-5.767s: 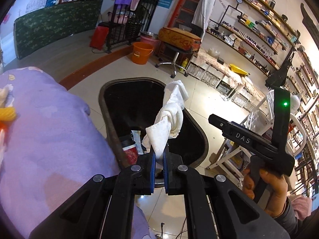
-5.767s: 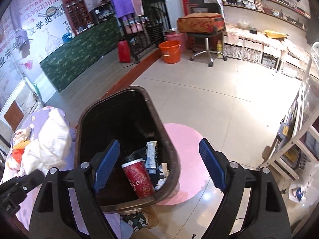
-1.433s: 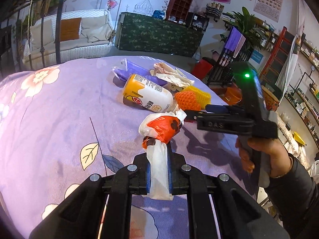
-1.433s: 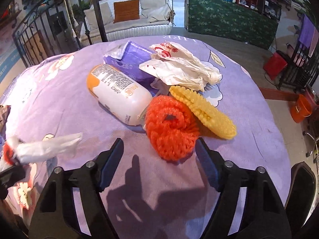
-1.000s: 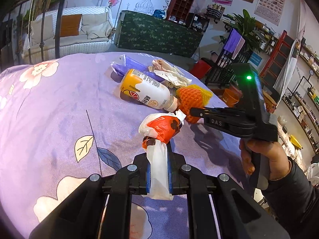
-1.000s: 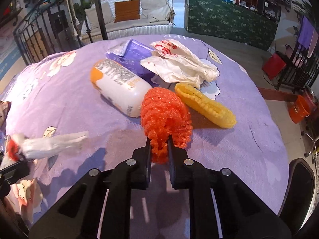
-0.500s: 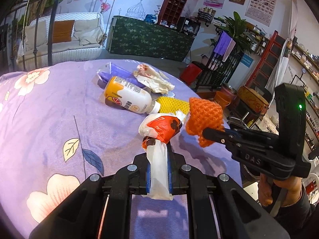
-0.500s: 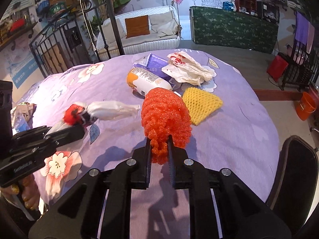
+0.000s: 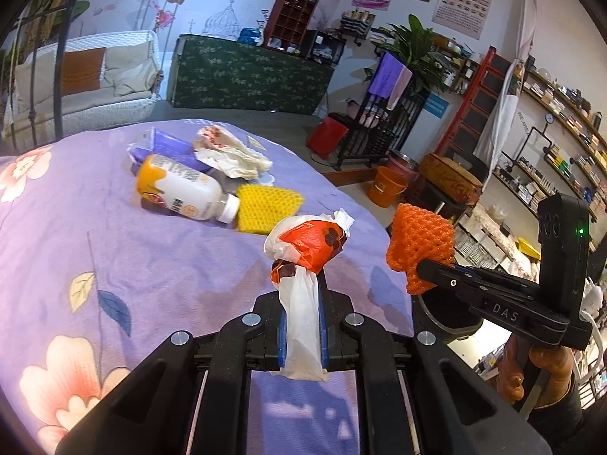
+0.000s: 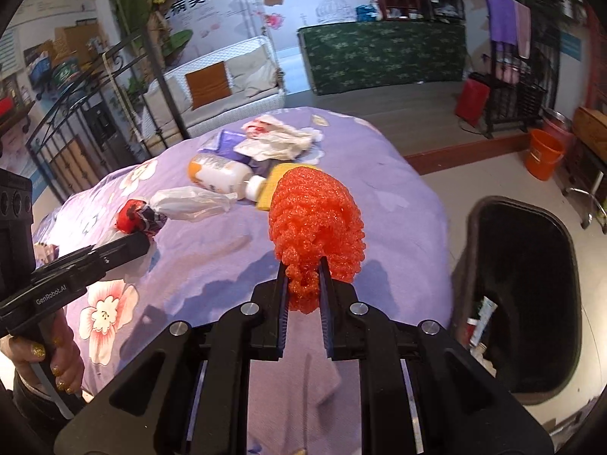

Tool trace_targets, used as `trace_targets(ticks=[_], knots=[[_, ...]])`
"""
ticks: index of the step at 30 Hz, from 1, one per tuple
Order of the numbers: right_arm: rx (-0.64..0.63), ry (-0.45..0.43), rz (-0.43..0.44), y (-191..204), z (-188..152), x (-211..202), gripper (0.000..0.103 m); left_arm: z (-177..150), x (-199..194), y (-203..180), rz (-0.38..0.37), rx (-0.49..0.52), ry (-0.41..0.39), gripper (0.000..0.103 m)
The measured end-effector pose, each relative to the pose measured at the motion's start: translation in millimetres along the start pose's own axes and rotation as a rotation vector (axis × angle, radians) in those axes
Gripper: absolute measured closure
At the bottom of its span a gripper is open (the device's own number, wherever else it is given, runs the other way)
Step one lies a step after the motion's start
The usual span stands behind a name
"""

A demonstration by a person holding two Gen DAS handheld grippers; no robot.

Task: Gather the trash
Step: 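Drop the orange foam net into the bin with the right gripper while the left holds the bag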

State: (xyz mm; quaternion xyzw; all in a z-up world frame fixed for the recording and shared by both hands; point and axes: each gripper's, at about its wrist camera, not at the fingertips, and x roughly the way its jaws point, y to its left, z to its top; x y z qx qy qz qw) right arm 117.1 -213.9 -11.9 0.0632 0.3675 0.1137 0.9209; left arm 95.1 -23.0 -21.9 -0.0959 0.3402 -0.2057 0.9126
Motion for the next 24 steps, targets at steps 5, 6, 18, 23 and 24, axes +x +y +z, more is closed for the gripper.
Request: trace_targets(ticks=[5, 6, 18, 23, 24], knots=[[0.07, -0.03, -0.074, -37, -7, -18, 0.088, -1, 13, -15, -0.053, 0.015, 0.022, 0.092], [0.084, -0.036, -0.088, -44, -9, -20, 0.088, 0, 16, -20, -0.059, 0.024, 0.026, 0.092], [0.311, -0.005, -0.296, -155, -33, -21, 0.088, 8, 38, -61, -0.135, 0.111, 0.051, 0.092], [0.406, 0.054, -0.332, -194, -53, 3, 0.088, 10, 47, -83, -0.164, 0.145, 0.059, 0.092], [0.432, 0.068, -0.326, -202, -58, 9, 0.086, 10, 49, -86, -0.173, 0.149, 0.062, 0.092]])
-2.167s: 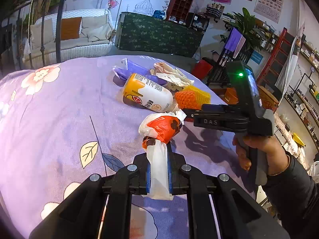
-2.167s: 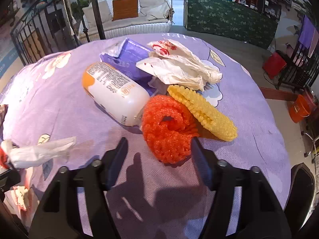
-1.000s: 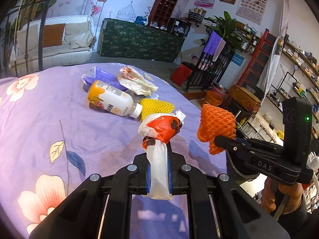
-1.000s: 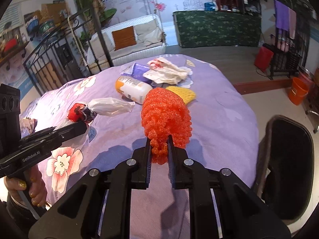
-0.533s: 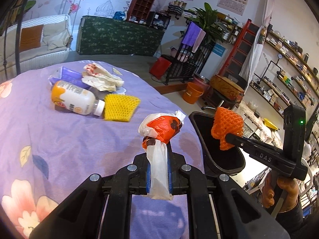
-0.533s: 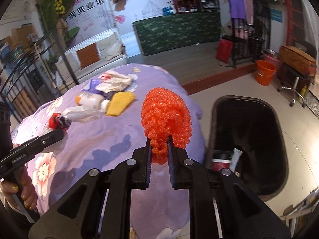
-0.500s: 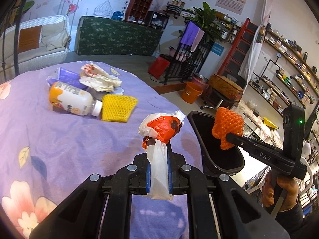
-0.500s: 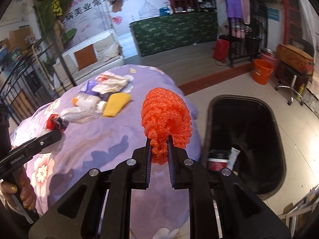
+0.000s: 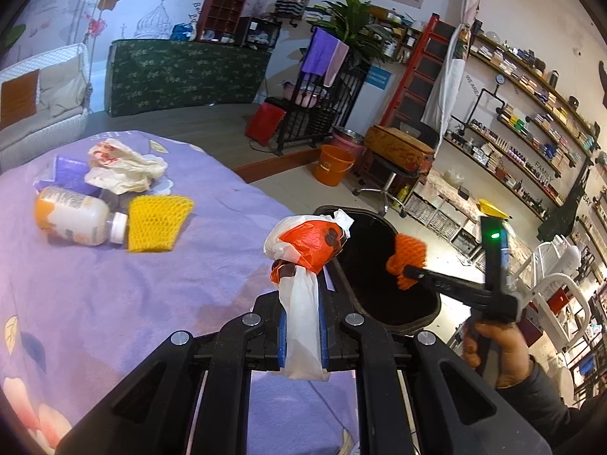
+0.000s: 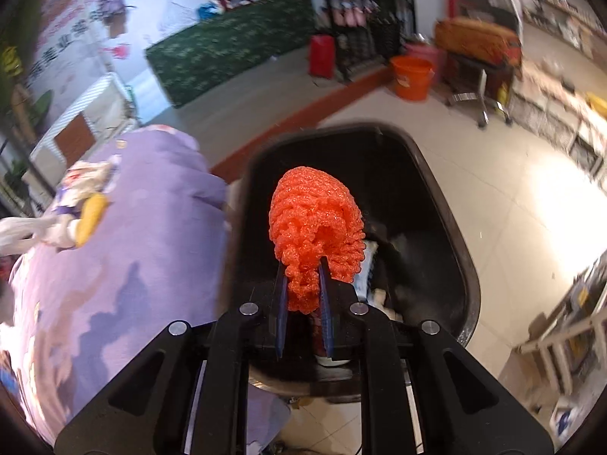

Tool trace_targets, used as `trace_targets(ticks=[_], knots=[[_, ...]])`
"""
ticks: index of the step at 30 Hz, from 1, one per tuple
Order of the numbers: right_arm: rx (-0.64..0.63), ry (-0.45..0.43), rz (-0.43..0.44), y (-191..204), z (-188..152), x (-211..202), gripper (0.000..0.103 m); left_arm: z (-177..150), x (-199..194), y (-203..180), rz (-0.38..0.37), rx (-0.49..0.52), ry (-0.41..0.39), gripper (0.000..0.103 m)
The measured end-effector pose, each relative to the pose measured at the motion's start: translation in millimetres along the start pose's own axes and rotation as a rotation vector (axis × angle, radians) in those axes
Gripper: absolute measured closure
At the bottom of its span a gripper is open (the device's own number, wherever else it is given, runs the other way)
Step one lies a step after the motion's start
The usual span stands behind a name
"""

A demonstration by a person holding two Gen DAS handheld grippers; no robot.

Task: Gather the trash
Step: 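Drop the orange foam net into the bin with the right gripper while the left holds the bag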

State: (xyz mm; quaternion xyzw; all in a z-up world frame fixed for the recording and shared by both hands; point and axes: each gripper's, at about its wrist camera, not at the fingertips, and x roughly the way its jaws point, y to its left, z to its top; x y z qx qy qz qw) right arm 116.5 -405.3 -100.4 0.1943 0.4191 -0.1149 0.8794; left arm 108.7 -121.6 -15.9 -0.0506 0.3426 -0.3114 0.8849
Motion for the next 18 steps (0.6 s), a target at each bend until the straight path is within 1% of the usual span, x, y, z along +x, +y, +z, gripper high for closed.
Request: trace_targets(ticks=[1, 3, 4, 5, 12, 14, 15, 17, 18], knots=[[0.023, 0.016, 0.0, -5, -1, 8, 0.083, 0, 2, -3, -0.005, 0.004, 0.002, 0.092], [0.047, 0.029, -0.01, -12, -3, 15, 0.069, 0, 7, -10, -0.014, 0.018, 0.008, 0.092], [0.055, 0.026, -0.022, -14, -5, 16, 0.049, 0, 9, -12, -0.016, 0.025, 0.011, 0.092], [0.059, 0.013, -0.03, -13, -6, 15, 0.034, 0, 10, -13, -0.02, 0.028, 0.014, 0.092], [0.044, -0.04, -0.048, -14, -4, -1, 0.033, -1, 25, -22, -0.067, 0.031, 0.053, 0.092], [0.033, -0.06, -0.068, -10, -3, -10, 0.032, -1, 28, -26, -0.074, 0.036, 0.056, 0.092], [0.029, -0.071, -0.075, -10, -3, -14, 0.031, 0, 30, -29, -0.081, 0.04, 0.058, 0.092], [0.036, -0.09, -0.079, -12, -2, -23, 0.023, 2, 36, -34, -0.097, 0.044, 0.066, 0.092], [0.044, -0.101, -0.08, -14, -1, -27, 0.023, 3, 38, -36, -0.102, 0.046, 0.069, 0.092]])
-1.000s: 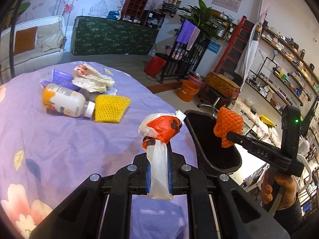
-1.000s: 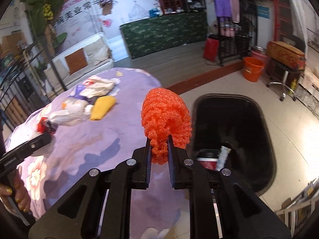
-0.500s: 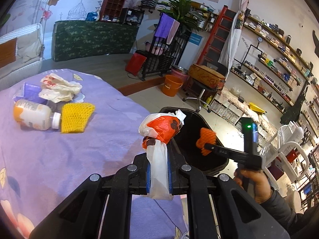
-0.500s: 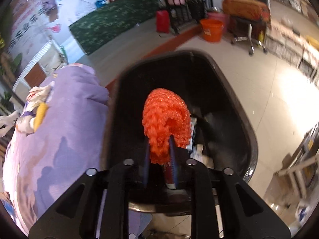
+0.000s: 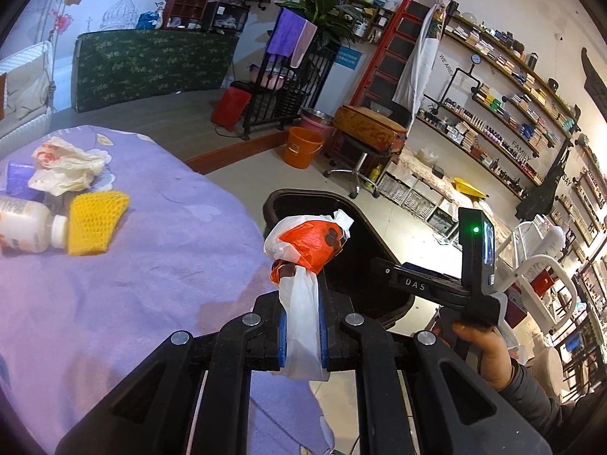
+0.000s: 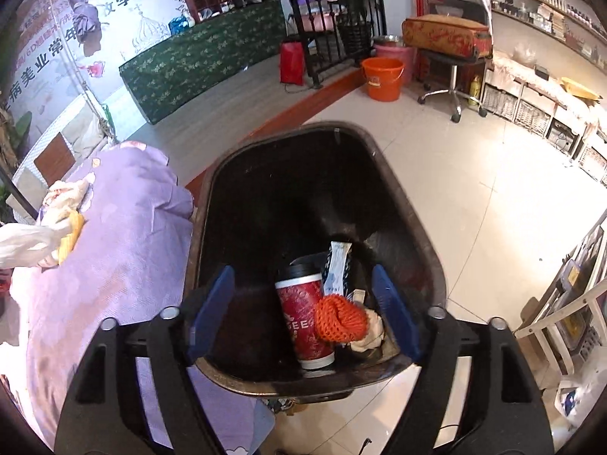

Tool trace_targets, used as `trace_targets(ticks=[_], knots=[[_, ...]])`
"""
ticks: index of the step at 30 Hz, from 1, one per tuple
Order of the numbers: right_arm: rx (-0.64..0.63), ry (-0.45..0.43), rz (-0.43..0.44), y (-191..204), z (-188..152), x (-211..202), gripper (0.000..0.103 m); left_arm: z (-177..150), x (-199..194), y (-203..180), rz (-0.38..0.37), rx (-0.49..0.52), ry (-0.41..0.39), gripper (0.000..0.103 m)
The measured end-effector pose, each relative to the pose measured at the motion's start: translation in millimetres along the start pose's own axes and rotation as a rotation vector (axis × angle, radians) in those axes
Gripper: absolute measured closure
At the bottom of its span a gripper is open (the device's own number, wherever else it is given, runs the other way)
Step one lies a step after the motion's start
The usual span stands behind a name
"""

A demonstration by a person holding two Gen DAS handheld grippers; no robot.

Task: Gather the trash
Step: 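Lower the white tied bag into the bin and open the left gripper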

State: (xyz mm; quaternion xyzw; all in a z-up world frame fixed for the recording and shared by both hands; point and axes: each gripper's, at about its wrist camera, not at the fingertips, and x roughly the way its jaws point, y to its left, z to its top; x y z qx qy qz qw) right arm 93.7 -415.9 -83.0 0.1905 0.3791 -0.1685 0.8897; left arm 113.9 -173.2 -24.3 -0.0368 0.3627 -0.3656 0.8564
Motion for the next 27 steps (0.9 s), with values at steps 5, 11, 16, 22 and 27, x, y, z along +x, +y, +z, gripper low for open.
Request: trace_targets(ticks=[5, 11, 16, 22, 27], knots=[[0.039, -0.037, -0.028, -12, 5, -16, 0.022, 10, 18, -16, -0.027, 0.033, 0.027, 0.092], [0.103, -0.067, -0.081, -39, 11, -28, 0.021, 20, 50, -26, -0.064, 0.016, 0.082, 0.092], [0.136, -0.079, -0.104, -55, 9, -33, 0.021, 25, 75, -39, -0.066, 0.04, 0.129, 0.092], [0.16, -0.079, -0.12, -70, 6, -36, 0.021, 22, 103, -55, -0.057, 0.081, 0.198, 0.092], [0.18, -0.079, -0.129, -80, 4, -37, 0.021, 19, 120, -56, -0.041, 0.087, 0.249, 0.092]])
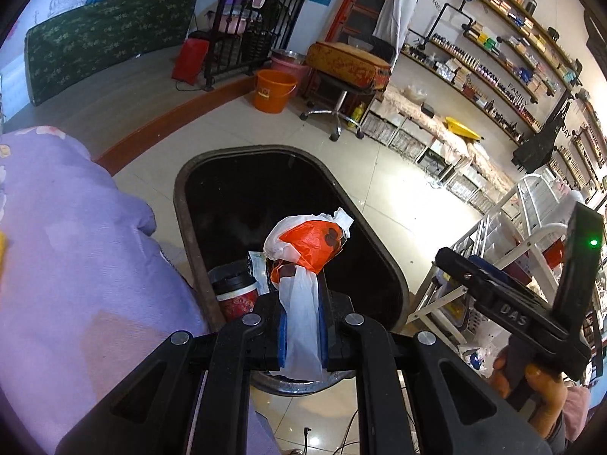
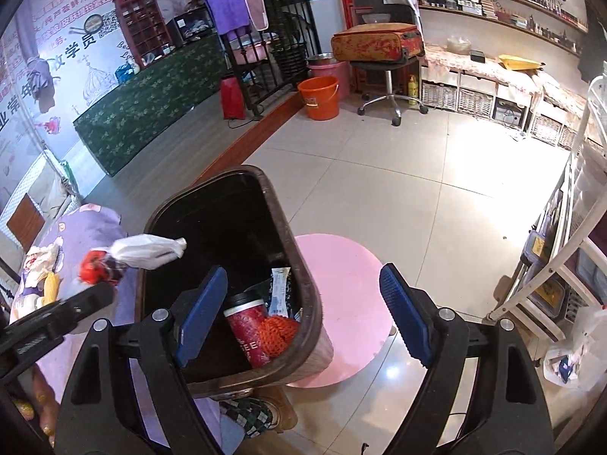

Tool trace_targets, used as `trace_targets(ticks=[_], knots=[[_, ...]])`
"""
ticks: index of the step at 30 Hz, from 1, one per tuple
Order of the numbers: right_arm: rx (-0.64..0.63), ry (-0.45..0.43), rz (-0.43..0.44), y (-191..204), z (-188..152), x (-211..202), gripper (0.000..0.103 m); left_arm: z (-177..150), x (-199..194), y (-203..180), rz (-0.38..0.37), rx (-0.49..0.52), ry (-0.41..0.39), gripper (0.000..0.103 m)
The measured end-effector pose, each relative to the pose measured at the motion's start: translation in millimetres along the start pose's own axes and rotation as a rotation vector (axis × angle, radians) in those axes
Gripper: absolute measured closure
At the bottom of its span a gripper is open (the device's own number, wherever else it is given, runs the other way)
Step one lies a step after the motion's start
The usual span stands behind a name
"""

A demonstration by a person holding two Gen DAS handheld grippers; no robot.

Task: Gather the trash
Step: 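Lower the white tied bag into the bin and open the left gripper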

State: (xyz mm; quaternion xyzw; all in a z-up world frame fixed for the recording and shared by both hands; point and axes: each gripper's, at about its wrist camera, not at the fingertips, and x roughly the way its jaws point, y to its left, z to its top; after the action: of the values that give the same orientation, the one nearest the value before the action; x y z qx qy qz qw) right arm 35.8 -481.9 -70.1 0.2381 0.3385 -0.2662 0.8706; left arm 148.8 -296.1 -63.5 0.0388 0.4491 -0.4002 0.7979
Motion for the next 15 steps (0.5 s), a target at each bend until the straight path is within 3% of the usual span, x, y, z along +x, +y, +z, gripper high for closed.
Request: trace_targets(ticks=[5, 7, 9, 11, 12, 15], knots=[[-0.001, 0.0, 0.004, -2, -1, 0, 0.021, 1, 9, -3, 0.021, 0.024, 0.024, 0.087], [-0.001, -0.001, 0.01, -2, -1, 0, 0.021, 3, 11, -4, 0.041, 0.029, 0.023, 0.07], [0.001, -0.001, 0.008, -3, -1, 0, 0.021, 4, 6, -4, 0.045, 0.027, -0.008, 0.036], [0.008, 0.001, 0.009, -4, -1, 0, 0.02, 5, 1, -3, 0.032, 0.028, -0.037, 0.018], [0.012, 0.001, 0.011, -4, -1, 0, 0.02, 5, -1, -3, 0.026, 0.031, -0.048, 0.01], [0.014, 0.001, 0.01, -3, -1, 0, 0.02, -1, -15, -5, 0.003, 0.053, -0.095, 0.006]])
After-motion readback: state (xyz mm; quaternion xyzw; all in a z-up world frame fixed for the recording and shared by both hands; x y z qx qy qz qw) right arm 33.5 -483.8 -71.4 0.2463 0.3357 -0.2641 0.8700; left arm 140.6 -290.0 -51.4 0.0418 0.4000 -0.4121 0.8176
